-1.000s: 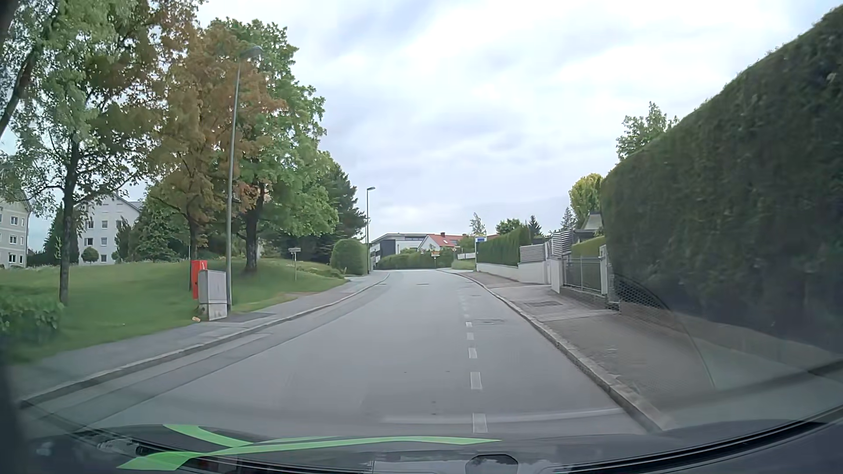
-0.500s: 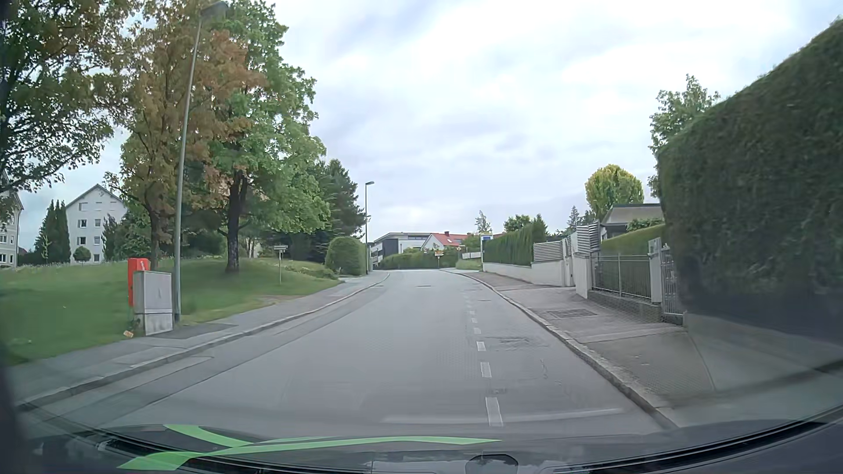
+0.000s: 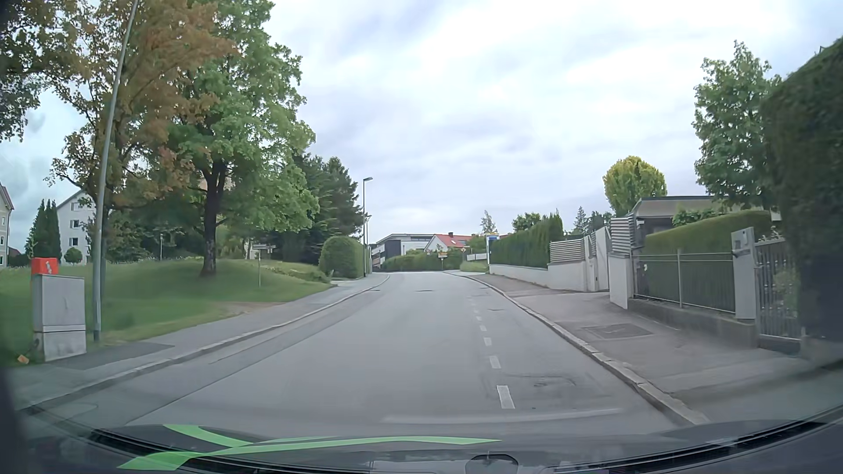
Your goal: Follow the waypoints while adhering to traffic rules and regulations
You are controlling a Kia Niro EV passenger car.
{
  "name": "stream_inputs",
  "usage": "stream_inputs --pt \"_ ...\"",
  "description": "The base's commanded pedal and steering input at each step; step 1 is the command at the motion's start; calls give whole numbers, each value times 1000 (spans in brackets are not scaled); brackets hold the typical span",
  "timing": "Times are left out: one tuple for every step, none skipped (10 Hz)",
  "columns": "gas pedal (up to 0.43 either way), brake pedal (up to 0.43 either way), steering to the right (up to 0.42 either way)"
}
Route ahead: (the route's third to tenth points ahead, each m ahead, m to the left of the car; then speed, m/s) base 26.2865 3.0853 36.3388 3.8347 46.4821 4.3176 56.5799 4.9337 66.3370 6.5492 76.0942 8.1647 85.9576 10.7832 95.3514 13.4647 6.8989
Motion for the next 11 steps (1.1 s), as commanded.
stream_inputs --pt "157 0 -14" --pt "157 0 -15" --pt "157 0 -14" --pt "157 0 -14" --pt "157 0 -14" --pt "157 0 -14" --pt "157 0 -14" --pt "157 0 -14" --pt "157 0 -14" --pt "157 0 -14" --pt "157 0 -14"
